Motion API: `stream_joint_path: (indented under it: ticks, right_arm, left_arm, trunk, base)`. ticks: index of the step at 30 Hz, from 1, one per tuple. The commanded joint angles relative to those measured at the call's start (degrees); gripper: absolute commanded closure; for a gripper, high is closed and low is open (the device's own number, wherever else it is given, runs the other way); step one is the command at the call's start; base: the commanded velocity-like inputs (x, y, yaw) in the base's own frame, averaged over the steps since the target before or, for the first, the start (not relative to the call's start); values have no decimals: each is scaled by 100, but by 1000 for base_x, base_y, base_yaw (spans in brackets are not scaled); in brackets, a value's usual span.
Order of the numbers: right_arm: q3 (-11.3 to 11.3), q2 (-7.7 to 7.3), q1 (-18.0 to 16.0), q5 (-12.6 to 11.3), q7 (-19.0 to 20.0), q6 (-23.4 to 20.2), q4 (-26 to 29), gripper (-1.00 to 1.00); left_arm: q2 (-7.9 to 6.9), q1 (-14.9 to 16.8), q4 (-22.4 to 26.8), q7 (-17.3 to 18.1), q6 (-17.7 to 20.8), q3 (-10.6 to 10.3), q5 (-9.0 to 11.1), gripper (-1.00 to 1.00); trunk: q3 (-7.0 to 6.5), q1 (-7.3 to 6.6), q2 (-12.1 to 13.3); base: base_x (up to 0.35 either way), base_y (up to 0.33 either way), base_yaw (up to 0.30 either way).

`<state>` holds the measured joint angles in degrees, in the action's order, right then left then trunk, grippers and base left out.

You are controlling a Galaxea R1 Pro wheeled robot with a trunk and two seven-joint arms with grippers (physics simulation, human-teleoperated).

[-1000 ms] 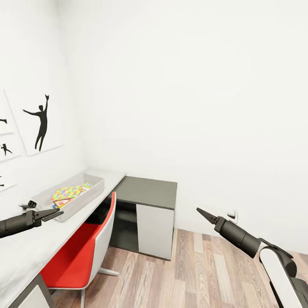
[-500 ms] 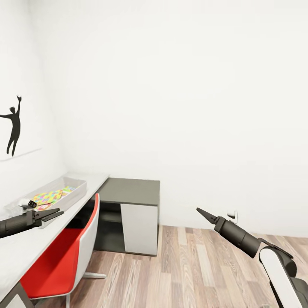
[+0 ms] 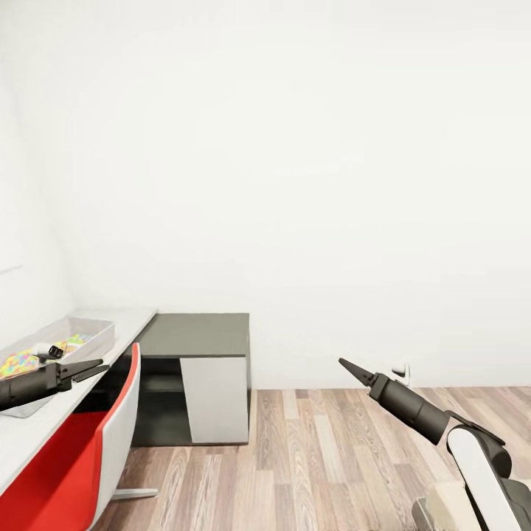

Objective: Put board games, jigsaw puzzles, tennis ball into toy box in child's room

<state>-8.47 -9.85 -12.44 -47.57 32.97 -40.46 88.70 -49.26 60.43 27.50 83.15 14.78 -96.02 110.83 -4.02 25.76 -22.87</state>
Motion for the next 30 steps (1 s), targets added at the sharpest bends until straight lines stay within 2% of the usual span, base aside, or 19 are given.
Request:
stream_joint_path:
  ticks: [1, 10, 14, 20, 22, 27, 29, 30]
  right_arm:
    - [-6, 1, -4, -24, 4, -39, -1, -100]
    - [1, 7, -4, -16, -2, -27, -1, -100]
    - [2, 8, -4, -16, -5, -24, -1, -100]
    - [3, 9, -4, -15, -5, -24, -1, -100]
    - [3, 9, -4, -15, -7, -23, -1, -100]
    - [-3, 9, -4, -15, -9, -22, -1, -100]
    - [-8, 9, -4, -15, -9, -20, -7, -100]
    - [-9, 9, -4, -15, -9, -19, -6, -100]
  left_arm:
    - [-4, 11, 10, 17, 60, -48, 51, -100]
    - [20, 11, 29, 2, 64, -51, 41, -100]
    - [154, 12, 42, -21, 73, -55, 17, -100]
    - [547, 6, 27, -140, 84, -57, -18, -100]
    - [683, 7, 23, -329, 85, -61, -22, -100]
    - [1074, 6, 19, -1185, 92, -58, -20, -100]
    - [1316, 5, 17, -1670, 94, -60, -24, -100]
    - [1377, 5, 12, -1793, 95, -60, -24, -100]
  trunk:
    - [1, 3, -5]
    - [-3, 3, -5]
    - [-3, 3, -5]
    - [-3, 3, -5]
    - [-3, 3, -5]
    - [-4, 3, -5]
    - [-4, 3, -5]
    - [-4, 3, -5]
  base:
    - [-1, 0, -168]
    - [0, 0, -45]
    - [0, 0, -6]
    - [0, 0, -1]
    - [0, 0, 0]
    - [0, 0, 0]
    - [0, 0, 0]
    - [0, 0, 0]
